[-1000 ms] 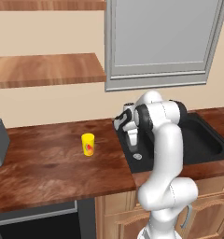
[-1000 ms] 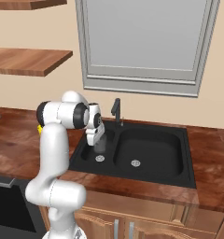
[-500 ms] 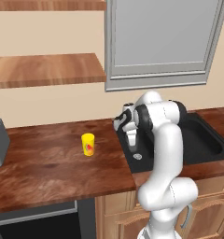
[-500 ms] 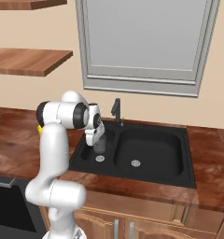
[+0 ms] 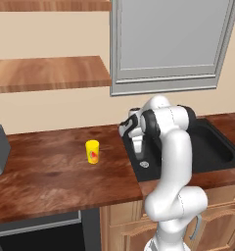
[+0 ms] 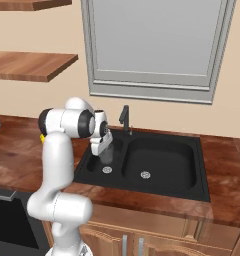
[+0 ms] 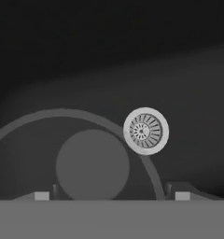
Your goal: Place the glass cup in the left basin and the cup in the right basin of the sink.
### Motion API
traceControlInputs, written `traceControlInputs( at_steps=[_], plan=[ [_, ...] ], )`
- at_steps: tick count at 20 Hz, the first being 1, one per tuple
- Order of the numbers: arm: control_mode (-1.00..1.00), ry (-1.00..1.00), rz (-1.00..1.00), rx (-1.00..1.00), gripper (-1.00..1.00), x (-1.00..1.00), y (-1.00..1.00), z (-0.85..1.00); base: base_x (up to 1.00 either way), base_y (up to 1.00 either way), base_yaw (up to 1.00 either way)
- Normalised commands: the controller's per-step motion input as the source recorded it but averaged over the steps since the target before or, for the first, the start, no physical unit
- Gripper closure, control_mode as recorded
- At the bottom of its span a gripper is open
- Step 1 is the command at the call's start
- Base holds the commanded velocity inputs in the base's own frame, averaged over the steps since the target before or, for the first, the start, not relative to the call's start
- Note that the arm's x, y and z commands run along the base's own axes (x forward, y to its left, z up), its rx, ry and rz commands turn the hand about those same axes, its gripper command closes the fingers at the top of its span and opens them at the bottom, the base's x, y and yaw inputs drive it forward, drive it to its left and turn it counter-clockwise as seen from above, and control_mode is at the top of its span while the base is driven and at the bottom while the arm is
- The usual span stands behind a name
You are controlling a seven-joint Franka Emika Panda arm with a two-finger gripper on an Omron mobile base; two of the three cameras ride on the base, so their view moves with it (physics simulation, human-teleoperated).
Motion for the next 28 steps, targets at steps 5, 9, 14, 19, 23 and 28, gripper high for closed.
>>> traceControlInputs(
  at_steps=[5, 9, 14, 19, 23, 28],
  plan=[
    [-1.00, -0.03, -0.05, 0.00, -1.00, -0.07, 0.00, 0.15, 0.00, 0.00, 0.00],
    [-1.00, -0.04, -0.06, 0.00, -1.00, -0.12, 0.00, 0.24, 0.00, 0.00, 0.00],
    [-1.00, -0.03, -0.05, 0.00, -1.00, -0.17, 0.00, 0.29, 0.00, 0.00, 0.00],
    [-1.00, 0.00, -0.02, 0.01, -1.00, -0.21, 0.00, 0.35, 0.00, 0.00, 0.00],
    [-1.00, -0.08, 0.01, 0.01, -1.00, -0.28, 0.00, 0.33, 0.00, 0.00, 0.00],
    [-1.00, -0.05, 0.14, 0.03, -1.00, -0.33, 0.05, 0.32, 0.00, 0.00, 0.00]
  ],
)
